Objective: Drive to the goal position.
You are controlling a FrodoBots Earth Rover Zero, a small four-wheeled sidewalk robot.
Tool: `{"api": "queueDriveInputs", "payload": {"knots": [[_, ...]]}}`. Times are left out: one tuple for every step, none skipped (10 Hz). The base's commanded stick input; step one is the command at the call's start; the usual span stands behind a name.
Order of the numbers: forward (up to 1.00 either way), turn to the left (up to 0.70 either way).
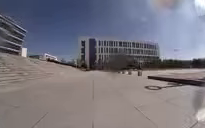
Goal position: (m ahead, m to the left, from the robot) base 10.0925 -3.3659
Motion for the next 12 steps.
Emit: {"api": "queueDriveInputs", "payload": {"knots": [[0.7, 0.0], [0.7, 0.0], [0.7, 0.0], [0.7, 0.0], [0.7, 0.0], [0.7, 0.0], [0.7, 0.0], [0.7, 0.0], [0.7, 0.0], [0.7, 0.0], [0.7, 0.0], [0.7, 0.0]]}}
